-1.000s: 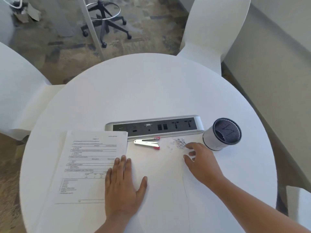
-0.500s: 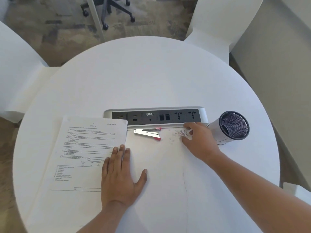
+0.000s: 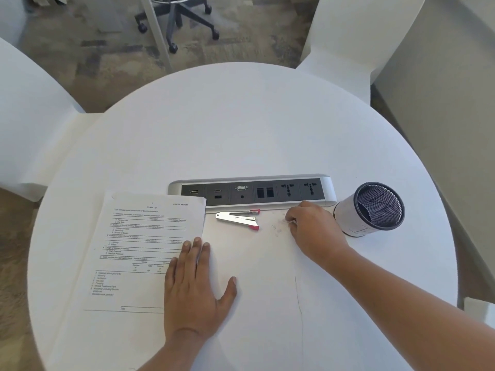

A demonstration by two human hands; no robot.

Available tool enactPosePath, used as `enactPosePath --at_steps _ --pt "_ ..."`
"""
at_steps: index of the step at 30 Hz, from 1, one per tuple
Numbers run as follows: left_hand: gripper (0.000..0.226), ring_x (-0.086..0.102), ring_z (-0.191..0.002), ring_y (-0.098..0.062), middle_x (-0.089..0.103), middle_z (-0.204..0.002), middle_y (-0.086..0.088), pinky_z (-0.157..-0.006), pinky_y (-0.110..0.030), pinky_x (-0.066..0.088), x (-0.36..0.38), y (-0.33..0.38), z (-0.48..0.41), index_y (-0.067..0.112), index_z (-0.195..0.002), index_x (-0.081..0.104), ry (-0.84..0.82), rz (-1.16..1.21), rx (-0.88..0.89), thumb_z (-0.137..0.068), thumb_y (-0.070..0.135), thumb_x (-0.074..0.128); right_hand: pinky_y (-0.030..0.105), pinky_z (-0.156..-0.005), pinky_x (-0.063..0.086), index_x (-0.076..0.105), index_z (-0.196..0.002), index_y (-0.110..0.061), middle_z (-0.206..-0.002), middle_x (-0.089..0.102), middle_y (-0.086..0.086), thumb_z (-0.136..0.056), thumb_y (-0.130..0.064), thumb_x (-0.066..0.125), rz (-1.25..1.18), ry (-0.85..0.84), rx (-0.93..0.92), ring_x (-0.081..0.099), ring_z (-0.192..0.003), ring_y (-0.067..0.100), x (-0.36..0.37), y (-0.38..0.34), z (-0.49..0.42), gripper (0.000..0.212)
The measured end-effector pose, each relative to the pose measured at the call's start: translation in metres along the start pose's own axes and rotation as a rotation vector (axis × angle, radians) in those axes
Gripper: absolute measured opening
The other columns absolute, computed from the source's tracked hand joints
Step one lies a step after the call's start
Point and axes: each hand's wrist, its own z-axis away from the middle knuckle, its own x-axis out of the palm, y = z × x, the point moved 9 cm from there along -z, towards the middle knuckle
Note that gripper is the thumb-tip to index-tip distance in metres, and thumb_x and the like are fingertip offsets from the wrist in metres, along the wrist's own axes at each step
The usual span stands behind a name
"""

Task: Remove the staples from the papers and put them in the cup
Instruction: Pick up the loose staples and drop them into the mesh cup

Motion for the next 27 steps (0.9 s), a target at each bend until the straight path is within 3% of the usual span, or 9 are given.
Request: enactPosePath --at_steps 10,13,19,23,27 --pt "0.083 0.033 -0.148 -0.025 0.041 -0.157 -0.007 -0.119 -0.046 0.024 0.001 0.000 0.000 0.009 -0.145 0.045 0.009 0.004 0.015 -0.082 0.063 0.045 0.026 -0.063 0.039 0.071 -0.092 -0.017 -0.086 0.064 -0.002 -0.084 -0.005 0.057 -0.107 0.046 0.006 0.061 -0.080 0.021 -0.015 -0.001 -0.001 0.019" --pt "0.083 0.033 -0.148 -0.025 0.042 -0.157 -0.007 -0.119 -0.047 0.024 0.001 -0.001 0.000 0.009 -0.145 0.046 0.009 0.003 0.011 -0.082 0.063 0.046 0.028 -0.070 0.046 0.072 -0.100 -0.016 -0.087 0.064 -0.002 -0.081 -0.002 0.058 -0.160 0.058 0.027 0.061 -0.082 0.019 -0.017 0.002 -0.001 0.027" --pt "0.083 0.034 -0.148 -0.025 0.042 -0.157 -0.007 -0.120 -0.045 0.022 0.000 0.000 -0.001 0.008 -0.145 0.047 0.012 0.004 0.013 -0.082 0.062 0.045 0.031 -0.068 0.054 0.074 -0.079 -0.017 -0.084 0.066 -0.003 -0.078 -0.002 0.067 -0.270 0.065 0.105 0.063 -0.070 0.016 -0.017 0.013 0.001 0.017" --pt "0.083 0.033 -0.148 -0.025 0.042 -0.156 -0.006 -0.120 -0.046 0.022 -0.001 0.000 -0.001 0.009 -0.146 0.045 0.002 -0.001 0.001 -0.082 0.062 0.043 0.026 -0.064 0.055 0.071 -0.072 -0.026 -0.071 0.072 -0.008 -0.080 -0.005 0.067 -0.479 0.007 0.285 0.068 -0.070 0.009 -0.012 0.028 0.009 0.022" --pt "0.083 0.032 -0.148 -0.025 0.042 -0.156 -0.007 -0.120 -0.045 0.021 -0.002 0.000 0.000 0.009 -0.147 0.045 -0.006 0.001 -0.006 -0.083 0.062 0.042 0.023 -0.063 0.054 0.072 -0.072 -0.020 -0.065 0.071 -0.002 -0.080 -0.003 0.075 -0.830 0.006 0.448 0.067 -0.063 0.013 -0.012 0.037 0.021 0.020"
